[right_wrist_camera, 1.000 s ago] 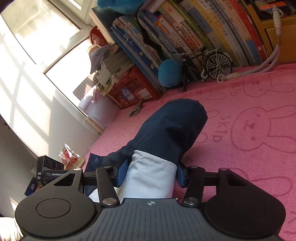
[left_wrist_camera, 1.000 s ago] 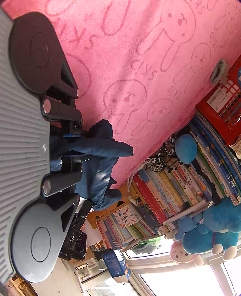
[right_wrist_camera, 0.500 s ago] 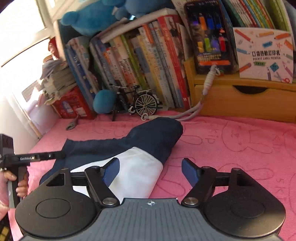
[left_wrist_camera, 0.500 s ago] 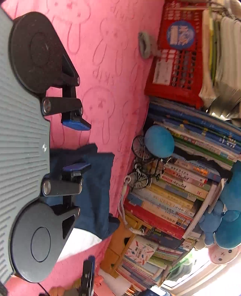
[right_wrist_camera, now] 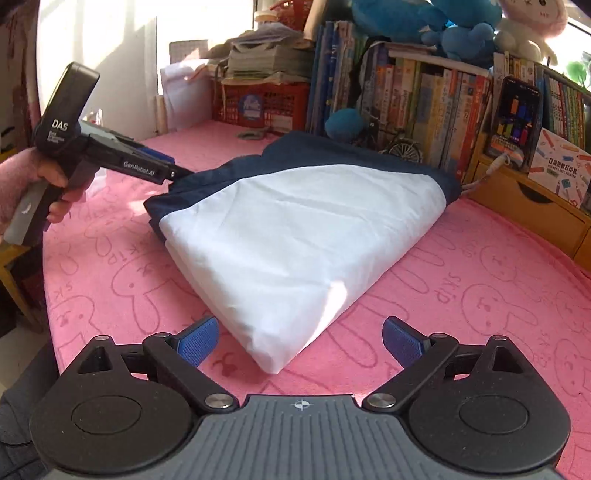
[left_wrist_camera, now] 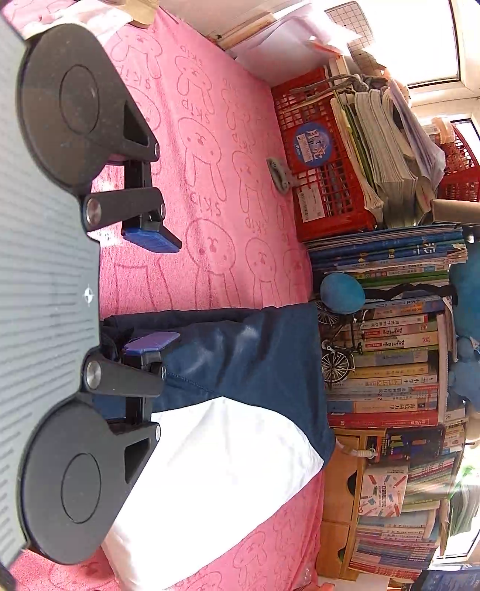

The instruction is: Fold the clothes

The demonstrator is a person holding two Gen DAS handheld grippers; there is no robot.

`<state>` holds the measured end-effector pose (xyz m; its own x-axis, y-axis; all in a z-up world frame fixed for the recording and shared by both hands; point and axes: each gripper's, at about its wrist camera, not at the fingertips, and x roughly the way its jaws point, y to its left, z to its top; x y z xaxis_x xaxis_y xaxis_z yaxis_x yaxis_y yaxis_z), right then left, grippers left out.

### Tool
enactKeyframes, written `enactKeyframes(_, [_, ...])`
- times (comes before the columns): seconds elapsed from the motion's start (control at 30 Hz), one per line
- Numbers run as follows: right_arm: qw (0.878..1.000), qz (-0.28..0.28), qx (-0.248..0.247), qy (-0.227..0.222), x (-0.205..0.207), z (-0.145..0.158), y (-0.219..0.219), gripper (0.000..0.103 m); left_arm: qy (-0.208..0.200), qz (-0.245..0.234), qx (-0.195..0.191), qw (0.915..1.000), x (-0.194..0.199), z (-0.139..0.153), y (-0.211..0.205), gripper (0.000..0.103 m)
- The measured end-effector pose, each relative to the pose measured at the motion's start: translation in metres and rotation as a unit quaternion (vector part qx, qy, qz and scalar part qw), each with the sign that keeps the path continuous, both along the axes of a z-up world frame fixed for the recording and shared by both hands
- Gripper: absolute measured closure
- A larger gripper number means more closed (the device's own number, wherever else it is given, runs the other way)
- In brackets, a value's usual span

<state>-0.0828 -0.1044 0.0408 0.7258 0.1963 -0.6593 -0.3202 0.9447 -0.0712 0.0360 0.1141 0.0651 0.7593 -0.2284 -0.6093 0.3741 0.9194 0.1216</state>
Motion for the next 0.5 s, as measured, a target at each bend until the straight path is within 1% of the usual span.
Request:
enactKeyframes(0.07, [1.0,-0.001,-0.014,-0.004,-0.007,-0.009,0.019,0.006,0.002,-0.005,-0.013,0.9999,-0.007,0.005,0.002,0.056])
enactKeyframes(0.13, [1.0,-0.016,-0.019,-0.004,-0.006,-0.015,0.03,0.006,0.005,-0.008,-0.025,0.9996,-0.013,0.009,0.004,0.051])
enactKeyframes(0.17, [0.999,-0.025,-0.02,-0.006,-0.005,-0.017,0.033,0.006,0.005,-0.009,-0.028,0.9996,-0.016,0.01,0.006,0.051])
enactKeyframes(0.4, [0.995,-0.08,-0.045,-0.028,-0.004,-0.023,0.037,0.007,0.002,-0.028,-0.013,0.9995,-0.038,0.006,0.004,0.051])
enactKeyframes(0.5, [0.992,-0.111,-0.049,-0.04,-0.008,-0.023,0.03,0.008,-0.02,-0.047,0.0,0.9987,-0.055,0.001,-0.001,0.05])
